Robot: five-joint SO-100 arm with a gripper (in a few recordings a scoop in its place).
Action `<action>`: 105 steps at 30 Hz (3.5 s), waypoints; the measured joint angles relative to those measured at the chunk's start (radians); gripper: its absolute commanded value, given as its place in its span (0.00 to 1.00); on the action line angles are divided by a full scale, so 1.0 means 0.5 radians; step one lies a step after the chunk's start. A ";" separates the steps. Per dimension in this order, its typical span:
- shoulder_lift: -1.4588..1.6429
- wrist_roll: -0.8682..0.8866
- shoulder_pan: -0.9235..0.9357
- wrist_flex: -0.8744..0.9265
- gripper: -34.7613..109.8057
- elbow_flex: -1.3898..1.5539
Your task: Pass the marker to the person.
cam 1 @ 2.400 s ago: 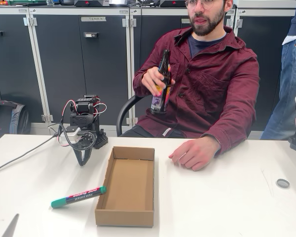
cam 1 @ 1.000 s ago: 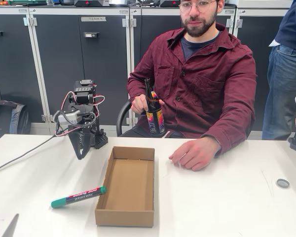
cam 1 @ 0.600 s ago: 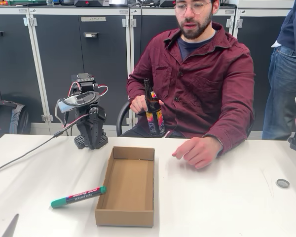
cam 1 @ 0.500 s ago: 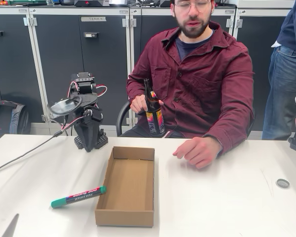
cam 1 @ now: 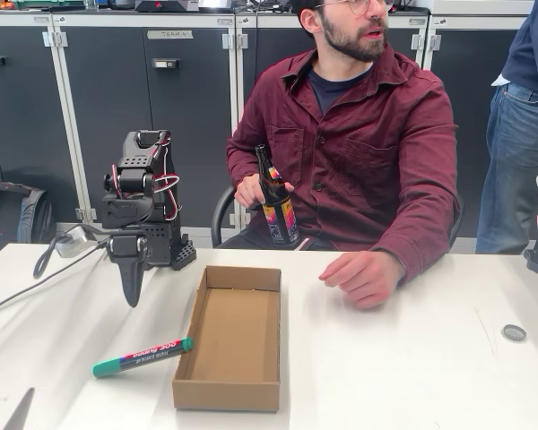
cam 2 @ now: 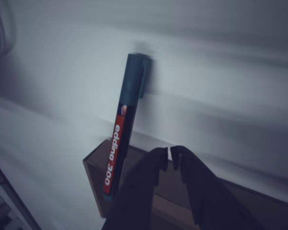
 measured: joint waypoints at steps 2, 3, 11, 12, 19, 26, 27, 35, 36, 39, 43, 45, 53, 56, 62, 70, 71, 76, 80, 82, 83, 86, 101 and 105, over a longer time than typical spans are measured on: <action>-0.055 0.043 -0.009 -0.015 0.28 0.000; -0.086 0.058 -0.028 -0.021 0.30 -0.009; -0.236 0.043 -0.031 -0.028 0.36 -0.141; -0.255 0.031 -0.031 -0.028 0.37 -0.166; -0.356 -0.018 -0.003 -0.110 0.38 -0.261; -0.500 0.055 -0.006 -0.123 0.40 -0.334; -0.509 0.080 -0.018 -0.107 0.40 -0.350; -0.607 0.202 -0.095 -0.006 0.40 -0.430; -0.623 0.209 -0.089 -0.006 0.41 -0.439; -0.650 0.230 -0.110 0.006 0.42 -0.451; -0.709 0.255 -0.132 0.018 0.41 -0.494; -0.730 0.255 -0.117 0.018 0.41 -0.506; -0.798 0.258 -0.132 0.049 0.42 -0.589; -0.834 0.258 -0.129 0.058 0.42 -0.626; -0.841 0.212 -0.123 0.077 0.41 -0.681; -0.868 0.147 -0.080 -0.012 0.41 -0.684; -0.877 0.144 -0.080 -0.025 0.41 -0.684; -0.881 0.138 -0.080 -0.049 0.42 -0.681; -0.890 0.138 -0.080 -0.080 0.42 -0.681; -0.911 0.138 -0.080 -0.092 0.42 -0.681; -0.927 0.138 -0.080 -0.095 0.42 -0.681; -0.976 0.138 -0.080 -0.098 0.42 -0.681; -1.123 0.147 -0.083 -0.132 0.42 -0.736; -1.141 0.147 -0.083 -0.166 0.31 -0.739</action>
